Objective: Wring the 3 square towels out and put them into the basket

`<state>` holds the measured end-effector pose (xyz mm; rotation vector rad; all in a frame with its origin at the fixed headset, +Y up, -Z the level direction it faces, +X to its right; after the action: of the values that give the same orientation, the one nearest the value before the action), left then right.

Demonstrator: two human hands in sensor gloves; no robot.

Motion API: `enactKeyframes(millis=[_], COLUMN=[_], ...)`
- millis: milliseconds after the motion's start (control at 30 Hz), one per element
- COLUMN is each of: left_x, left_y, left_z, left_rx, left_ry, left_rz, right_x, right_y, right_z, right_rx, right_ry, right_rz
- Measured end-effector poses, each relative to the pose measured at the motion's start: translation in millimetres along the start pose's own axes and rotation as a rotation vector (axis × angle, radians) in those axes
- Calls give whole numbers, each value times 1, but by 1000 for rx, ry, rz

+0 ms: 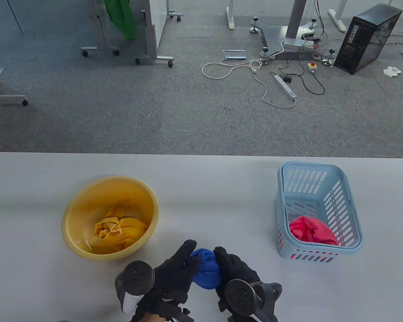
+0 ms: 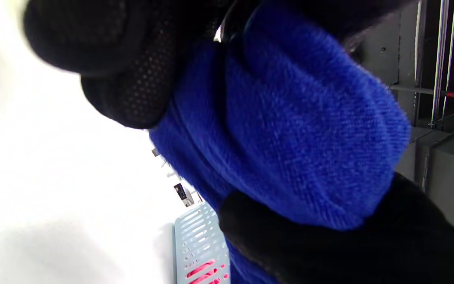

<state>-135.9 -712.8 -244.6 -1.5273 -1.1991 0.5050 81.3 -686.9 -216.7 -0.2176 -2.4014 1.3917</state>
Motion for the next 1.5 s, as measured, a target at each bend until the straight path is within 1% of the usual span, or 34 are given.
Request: enactKeyframes(millis=[133, 167, 267, 367, 433, 600, 667, 733, 800, 867, 933, 1000, 1100, 1200, 1267, 1333, 1500], left_x=[7, 9, 10, 8, 7, 7, 8, 10, 10, 10, 7, 4, 3, 2, 1, 1, 1], left_y=[-1, -2, -2, -1, -1, 0, 0, -1, -2, -1, 1, 2, 3, 3, 3, 4, 5], left_z=[2, 3, 5, 5, 5, 3, 2, 1, 1, 0, 0, -1, -4, -6, -9, -12, -14], left_rx=[36, 39, 49, 4, -11, -36, -21, -9, -15, -24, -71, -97, -111, -112, -114, -128, -125], left_ry=[85, 100, 108, 29, 40, 138, 184, 249, 257, 270, 266, 237, 263, 283, 294, 306, 342], left_rz=[-35, -41, -56, -67, -54, -41, -35, -36, -36, -28, -30, -28, -20, -15, -5, 0, 4], right_x=[-1, -2, -6, -14, -19, -33, -41, -53, -61, -69, -75, -82, -97, -111, -121, -132, -157], right_y=[4, 5, 8, 11, 13, 19, 22, 27, 32, 37, 42, 46, 51, 55, 57, 60, 64], right_z=[-11, -17, -29, -42, -49, -69, -78, -88, -98, -108, -118, -125, -131, -132, -130, -126, -114], right_rx=[7, -5, -20, -33, -33, -33, -39, -54, -77, -97, -108, -126, -138, -152, -177, -170, -182], right_ry=[-71, -108, -129, -134, -130, -78, -13, 88, 116, 89, 3, -44, -18, -25, -67, -97, -61], right_rz=[-11, -14, 2, 38, 74, 159, 209, 287, 327, 349, 349, 354, 424, 483, 538, 567, 691])
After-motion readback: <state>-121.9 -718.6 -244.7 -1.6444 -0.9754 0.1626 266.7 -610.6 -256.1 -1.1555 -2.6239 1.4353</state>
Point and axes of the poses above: the tracker on the back of each hand, its own x axis roughly to the thumb side, its own y axis roughly from the wrist to the fingertips, z = x × y, the point moved 1 cm from there along y, roughly from the wrist to the fingertips, and after that the axes turned 13 degrees about -x, right-handed, at the moved point
